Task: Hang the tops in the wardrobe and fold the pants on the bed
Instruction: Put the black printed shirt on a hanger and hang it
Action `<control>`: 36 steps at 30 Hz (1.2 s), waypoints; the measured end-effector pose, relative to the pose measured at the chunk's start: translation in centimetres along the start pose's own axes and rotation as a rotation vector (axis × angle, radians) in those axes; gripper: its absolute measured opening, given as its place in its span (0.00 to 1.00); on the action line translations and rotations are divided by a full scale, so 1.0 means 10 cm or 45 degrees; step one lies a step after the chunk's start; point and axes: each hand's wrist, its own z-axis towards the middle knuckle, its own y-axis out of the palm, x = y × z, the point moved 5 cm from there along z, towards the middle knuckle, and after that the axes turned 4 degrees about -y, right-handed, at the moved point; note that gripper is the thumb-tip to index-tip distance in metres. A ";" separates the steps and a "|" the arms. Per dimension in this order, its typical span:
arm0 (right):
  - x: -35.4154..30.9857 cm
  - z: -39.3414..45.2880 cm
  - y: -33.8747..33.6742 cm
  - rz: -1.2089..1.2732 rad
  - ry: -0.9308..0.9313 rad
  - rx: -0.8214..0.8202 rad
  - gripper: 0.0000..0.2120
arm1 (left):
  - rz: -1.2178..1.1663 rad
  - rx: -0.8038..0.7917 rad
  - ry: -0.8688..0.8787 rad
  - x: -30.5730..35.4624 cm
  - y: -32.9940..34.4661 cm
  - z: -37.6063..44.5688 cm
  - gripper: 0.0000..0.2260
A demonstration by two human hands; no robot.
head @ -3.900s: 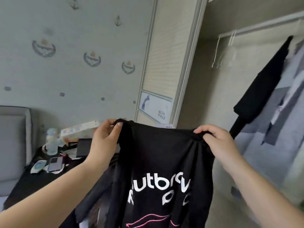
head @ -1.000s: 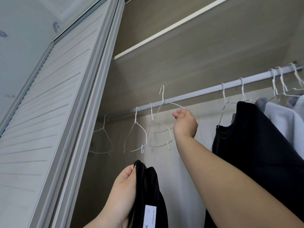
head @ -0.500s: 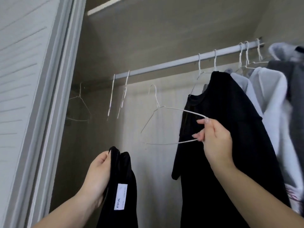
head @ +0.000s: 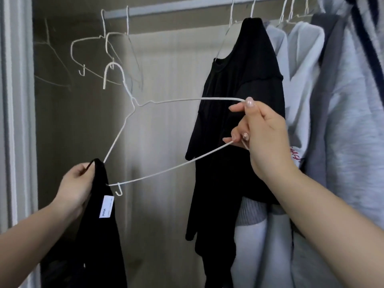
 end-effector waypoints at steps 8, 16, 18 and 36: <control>0.16 -0.30 0.05 0.051 0.166 -0.031 0.16 | 0.057 -0.214 0.151 -0.02 0.01 -0.19 0.09; 0.20 -0.51 0.19 0.023 0.193 -0.060 0.16 | -0.092 -0.204 0.327 0.34 0.15 -0.42 0.05; 0.19 -0.55 0.26 0.008 0.201 -0.107 0.15 | -0.049 -0.197 0.440 0.49 0.18 -0.45 0.05; 0.64 -1.83 0.85 -0.210 0.591 -0.784 0.10 | 0.050 -0.247 0.594 0.97 0.24 -0.81 0.07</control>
